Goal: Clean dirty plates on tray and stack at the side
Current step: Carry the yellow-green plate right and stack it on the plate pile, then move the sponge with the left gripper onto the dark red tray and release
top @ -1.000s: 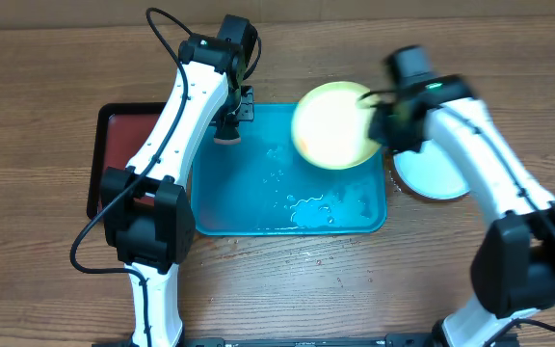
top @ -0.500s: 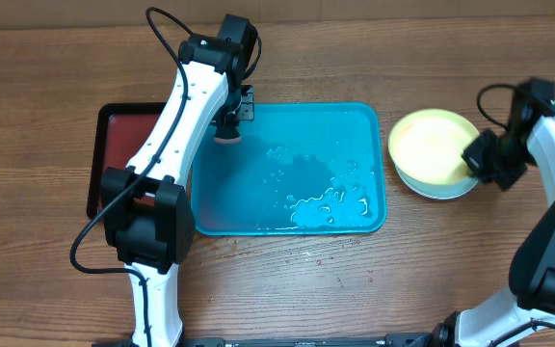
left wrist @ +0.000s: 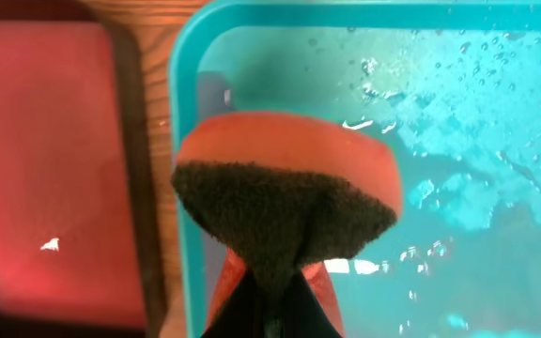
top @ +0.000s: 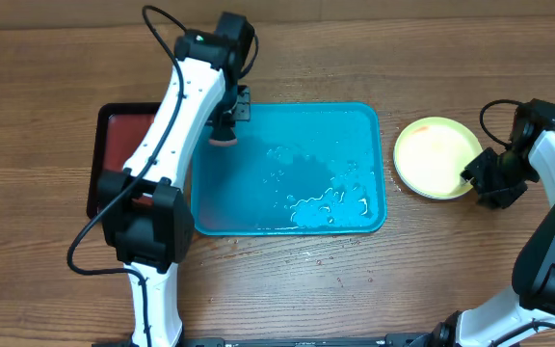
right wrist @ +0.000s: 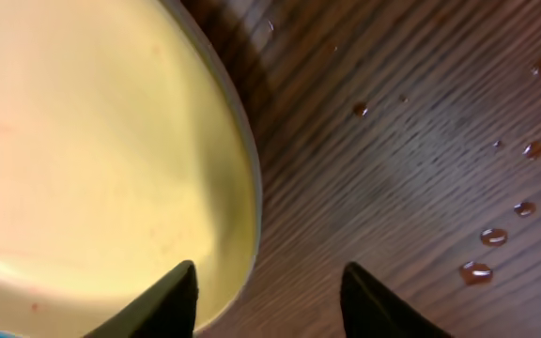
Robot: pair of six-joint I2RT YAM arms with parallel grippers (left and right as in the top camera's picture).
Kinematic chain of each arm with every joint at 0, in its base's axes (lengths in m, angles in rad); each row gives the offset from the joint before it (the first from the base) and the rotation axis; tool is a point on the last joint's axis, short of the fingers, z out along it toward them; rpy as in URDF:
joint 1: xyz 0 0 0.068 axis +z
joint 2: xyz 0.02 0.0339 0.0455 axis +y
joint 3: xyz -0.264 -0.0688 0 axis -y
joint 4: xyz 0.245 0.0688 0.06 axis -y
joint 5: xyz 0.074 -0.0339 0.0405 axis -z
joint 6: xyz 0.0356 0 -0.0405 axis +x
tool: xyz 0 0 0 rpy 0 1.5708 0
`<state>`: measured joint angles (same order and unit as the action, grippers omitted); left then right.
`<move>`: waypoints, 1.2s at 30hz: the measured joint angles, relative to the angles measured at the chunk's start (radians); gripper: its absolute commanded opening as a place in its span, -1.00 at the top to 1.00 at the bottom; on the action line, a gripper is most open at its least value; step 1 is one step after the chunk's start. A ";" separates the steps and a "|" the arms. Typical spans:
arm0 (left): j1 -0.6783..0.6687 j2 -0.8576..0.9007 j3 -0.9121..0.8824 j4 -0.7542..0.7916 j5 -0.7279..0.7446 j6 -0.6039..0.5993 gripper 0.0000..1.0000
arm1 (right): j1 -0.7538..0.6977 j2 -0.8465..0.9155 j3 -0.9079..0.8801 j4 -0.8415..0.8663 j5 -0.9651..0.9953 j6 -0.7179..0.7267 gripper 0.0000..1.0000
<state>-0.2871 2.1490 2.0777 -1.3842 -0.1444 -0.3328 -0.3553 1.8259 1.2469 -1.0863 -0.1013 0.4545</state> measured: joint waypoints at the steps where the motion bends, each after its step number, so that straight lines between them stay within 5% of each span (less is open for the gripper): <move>1: 0.008 0.000 0.031 -0.034 0.000 0.004 0.91 | 0.000 0.000 0.015 -0.020 -0.009 -0.007 -0.23; 8: 0.097 -0.051 0.143 -0.205 0.002 0.067 0.91 | 0.019 -0.014 0.191 -0.120 -0.059 -0.077 -0.74; 19: 0.328 -0.090 0.116 -0.284 0.003 0.105 0.92 | 0.323 -0.108 0.247 -0.063 -0.120 -0.126 -0.95; 25: 0.439 -0.090 -0.089 -0.115 0.002 0.116 0.91 | 0.489 -0.108 0.247 0.002 -0.119 -0.130 -1.00; 36: 0.444 -0.090 -0.481 0.384 -0.002 0.209 0.92 | 0.523 -0.108 0.247 -0.014 -0.116 -0.130 -1.00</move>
<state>0.1570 2.0590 1.5967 -1.0000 -0.1463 -0.1238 0.1673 1.7176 1.4940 -1.1004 -0.2176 0.3241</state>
